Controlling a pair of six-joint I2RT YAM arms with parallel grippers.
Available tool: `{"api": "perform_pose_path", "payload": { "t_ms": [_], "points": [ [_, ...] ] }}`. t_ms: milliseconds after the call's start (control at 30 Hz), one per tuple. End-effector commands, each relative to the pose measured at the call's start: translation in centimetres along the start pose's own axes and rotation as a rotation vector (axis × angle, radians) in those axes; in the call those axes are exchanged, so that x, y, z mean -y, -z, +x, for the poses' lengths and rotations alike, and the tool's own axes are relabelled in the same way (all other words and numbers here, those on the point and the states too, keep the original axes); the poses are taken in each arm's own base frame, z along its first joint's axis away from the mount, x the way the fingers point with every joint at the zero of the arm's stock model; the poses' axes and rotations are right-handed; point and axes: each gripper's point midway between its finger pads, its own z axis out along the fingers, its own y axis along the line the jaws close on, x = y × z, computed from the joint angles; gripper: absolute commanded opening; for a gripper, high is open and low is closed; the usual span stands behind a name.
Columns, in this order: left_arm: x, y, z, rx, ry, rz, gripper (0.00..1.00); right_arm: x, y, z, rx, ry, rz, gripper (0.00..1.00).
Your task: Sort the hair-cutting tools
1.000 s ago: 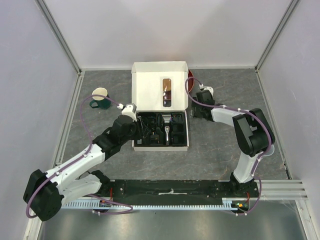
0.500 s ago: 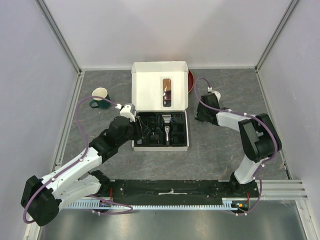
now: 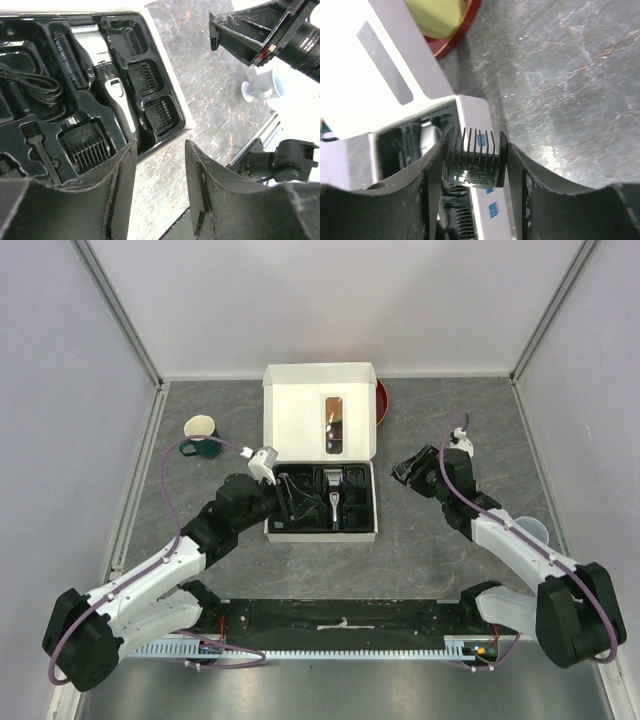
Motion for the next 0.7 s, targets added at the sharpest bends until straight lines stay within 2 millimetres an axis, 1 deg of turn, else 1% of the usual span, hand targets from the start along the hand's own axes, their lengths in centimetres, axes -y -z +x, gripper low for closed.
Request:
{"api": "perform_pose_path", "payload": {
  "t_ms": [0, 33, 133, 200, 233, 267, 300, 333, 367, 400, 467, 533, 600, 633, 667],
  "points": [
    [3.7, -0.3, -2.9, 0.07, 0.019, 0.132, 0.52, -3.5, 1.4, -1.0, 0.03, -0.135, -0.148, 0.41],
    [3.8, -0.4, -3.1, 0.074, 0.023, 0.134, 0.52, -4.7, 2.0, -0.6, 0.001, -0.141, -0.198, 0.41],
    [4.2, -0.7, -3.8, 0.089, 0.028, 0.143, 0.56, -6.6, 3.1, -0.7, -0.012, -0.15, -0.271, 0.41],
    [4.3, -0.9, -4.0, 0.094, 0.025, 0.143, 0.61, -7.9, 4.0, -0.8, -0.021, -0.154, -0.315, 0.41],
    [4.4, -1.0, -4.3, 0.097, 0.023, 0.141, 0.64, -8.5, 4.3, -0.6, -0.029, -0.153, -0.332, 0.41],
    [4.4, -1.1, -4.5, 0.097, 0.02, 0.135, 0.71, -8.9, 4.6, -0.4, -0.037, -0.151, -0.351, 0.41],
    [4.3, -1.0, -4.7, 0.098, 0.003, 0.124, 0.82, -9.5, 5.1, -0.3, -0.042, -0.144, -0.373, 0.41],
    [4.1, -1.1, -5.2, 0.101, -0.003, 0.095, 0.86, -9.9, 5.5, 0.1, -0.056, -0.134, -0.39, 0.41],
    [3.9, -1.0, -5.4, 0.105, -0.01, 0.077, 0.9, -9.9, 5.8, 0.4, -0.068, -0.131, -0.389, 0.4],
    [3.7, -1.0, -5.6, 0.112, -0.019, 0.064, 0.99, -10.1, 6.3, 0.3, -0.064, -0.13, -0.401, 0.4],
    [3.2, -1.0, -6.0, 0.135, -0.032, 0.036, 1.0, -10.4, 6.9, 0.7, -0.075, -0.123, -0.415, 0.4],
    [2.9, -1.2, -6.0, 0.137, -0.034, 0.024, 1.0, -10.8, 7.8, 0.8, -0.073, -0.129, -0.43, 0.4],
    [3.4, -1.5, -6.0, 0.139, -0.042, 0.058, 0.97, -10.4, 8.5, 0.9, -0.051, -0.128, -0.428, 0.4],
    [4.1, -1.6, -5.2, 0.101, -0.059, 0.108, 0.95, -10.4, 8.8, 1.1, -0.05, -0.113, -0.429, 0.4],
    [3.9, -2.1, -4.5, 0.07, -0.077, 0.114, 0.92, -9.7, 8.8, 1.7, -0.069, -0.095, -0.394, 0.4]
  ]
}}
